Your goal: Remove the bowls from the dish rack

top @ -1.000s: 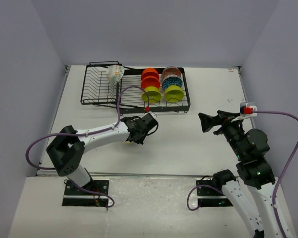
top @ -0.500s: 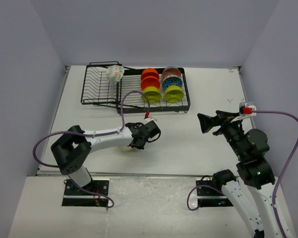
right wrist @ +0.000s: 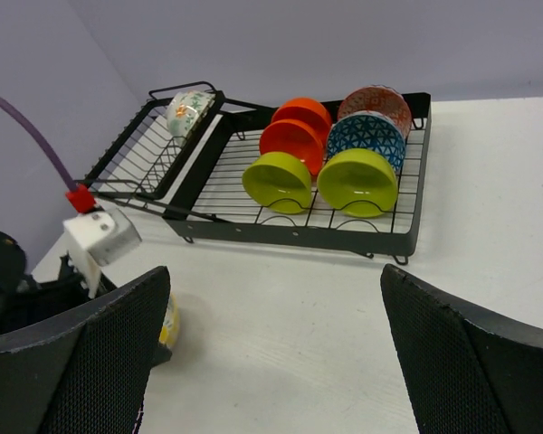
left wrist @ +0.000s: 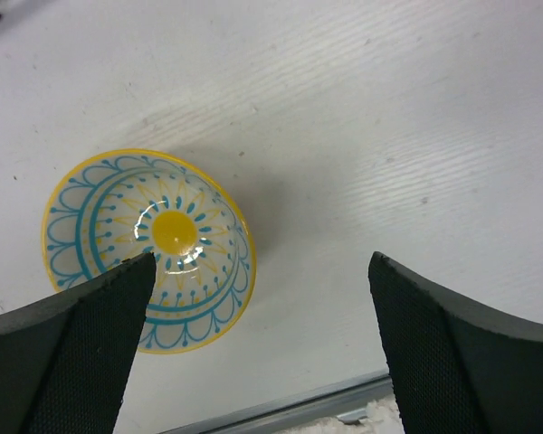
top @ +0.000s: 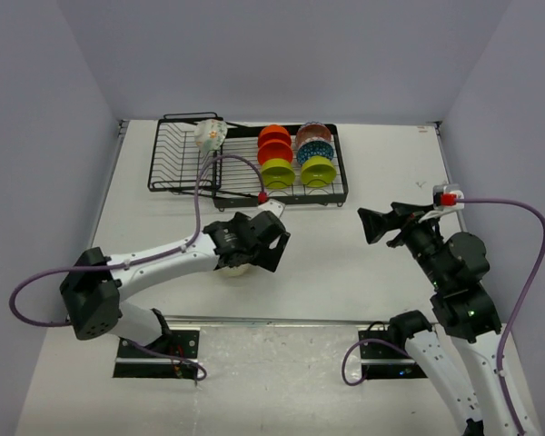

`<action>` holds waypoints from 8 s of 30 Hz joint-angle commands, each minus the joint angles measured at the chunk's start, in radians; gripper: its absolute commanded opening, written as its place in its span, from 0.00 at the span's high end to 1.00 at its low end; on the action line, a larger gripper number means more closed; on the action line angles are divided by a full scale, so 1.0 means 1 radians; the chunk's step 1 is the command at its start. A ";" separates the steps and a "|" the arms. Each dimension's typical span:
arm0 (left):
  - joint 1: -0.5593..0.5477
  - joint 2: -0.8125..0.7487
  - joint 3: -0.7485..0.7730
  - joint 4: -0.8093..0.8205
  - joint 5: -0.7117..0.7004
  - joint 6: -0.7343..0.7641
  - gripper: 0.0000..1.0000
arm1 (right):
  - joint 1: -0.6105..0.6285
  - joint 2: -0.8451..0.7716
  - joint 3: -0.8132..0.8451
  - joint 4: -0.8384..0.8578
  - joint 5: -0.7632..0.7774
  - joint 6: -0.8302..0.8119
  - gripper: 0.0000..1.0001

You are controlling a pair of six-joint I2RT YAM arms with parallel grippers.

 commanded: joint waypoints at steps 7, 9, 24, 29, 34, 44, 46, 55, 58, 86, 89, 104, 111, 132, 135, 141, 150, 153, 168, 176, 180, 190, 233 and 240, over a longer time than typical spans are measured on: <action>0.097 -0.153 0.257 -0.072 -0.164 -0.006 0.00 | 0.001 0.013 -0.006 0.045 -0.052 -0.004 0.01; 0.187 -0.184 0.276 -0.067 -0.197 0.005 0.00 | 0.001 0.032 -0.003 0.051 -0.080 -0.004 0.01; 0.528 -0.460 0.210 -0.153 -0.289 0.069 0.00 | 0.001 0.143 0.004 0.188 -0.259 0.154 0.01; 0.528 -0.627 -0.022 -0.018 -0.378 0.040 0.00 | 0.001 0.283 -0.014 0.377 -0.321 0.295 0.01; 0.563 -0.654 -0.077 -0.004 -0.328 0.005 0.00 | 0.012 0.521 0.081 0.502 -0.434 0.422 0.01; 0.792 -0.801 -0.120 0.101 -0.203 0.027 0.00 | 0.170 1.020 0.459 0.548 -0.286 0.460 0.01; 0.796 -0.816 -0.129 0.106 -0.206 0.040 0.00 | 0.187 1.096 0.535 0.609 -0.257 0.478 0.01; 0.803 -0.815 -0.142 0.108 -0.224 0.049 0.00 | 0.233 1.543 0.981 0.553 -0.088 0.539 0.01; 0.812 -0.802 -0.140 0.108 -0.212 0.054 0.00 | 0.236 1.700 1.178 0.457 -0.074 0.548 0.01; 0.822 -0.798 -0.140 0.126 -0.100 0.078 0.00 | 0.279 2.182 1.615 0.533 -0.187 0.688 0.10; 0.821 -0.799 -0.142 0.124 -0.100 0.080 0.00 | 0.279 2.237 1.699 0.527 -0.227 0.717 0.13; 0.816 -0.796 -0.142 0.137 -0.060 0.095 0.00 | 0.281 2.297 1.699 0.680 -0.338 0.804 0.25; 0.816 -0.798 -0.148 0.143 -0.043 0.104 0.00 | 0.281 2.285 1.681 0.714 -0.347 0.798 0.34; 0.818 -0.784 -0.145 0.149 0.010 0.118 0.00 | 0.282 2.322 1.698 0.792 -0.388 0.884 0.39; 0.818 -0.787 -0.145 0.149 0.012 0.118 0.00 | 0.281 2.328 1.696 0.804 -0.379 0.898 0.41; 0.818 -0.787 -0.145 0.149 0.018 0.120 0.00 | 0.281 2.346 1.699 0.827 -0.358 0.924 0.43; 0.818 -0.779 -0.142 0.146 0.030 0.124 0.00 | 0.281 2.362 1.707 0.841 -0.339 0.933 0.50; 0.815 -0.778 -0.142 0.146 0.047 0.127 0.00 | 0.282 2.362 1.680 0.887 -0.339 0.947 0.55; 0.804 -0.769 -0.137 0.141 0.052 0.130 0.00 | 0.281 2.382 1.672 0.933 -0.324 0.964 0.73; 0.799 -0.766 -0.134 0.140 0.049 0.130 0.00 | 0.281 2.373 1.683 0.926 -0.313 0.955 0.89; 0.799 -0.766 -0.135 0.137 0.047 0.132 0.00 | 0.281 2.373 1.679 0.932 -0.309 0.959 0.97; 0.795 -0.766 -0.134 0.134 0.033 0.132 0.00 | 0.281 2.379 1.675 0.985 -0.306 0.990 1.00; 0.810 -0.785 -0.137 0.120 -0.052 0.115 0.00 | 0.267 2.123 1.528 1.200 -0.468 1.065 1.00; 0.818 -0.792 -0.142 0.124 -0.056 0.115 0.00 | 0.253 2.055 1.460 1.191 -0.490 1.045 1.00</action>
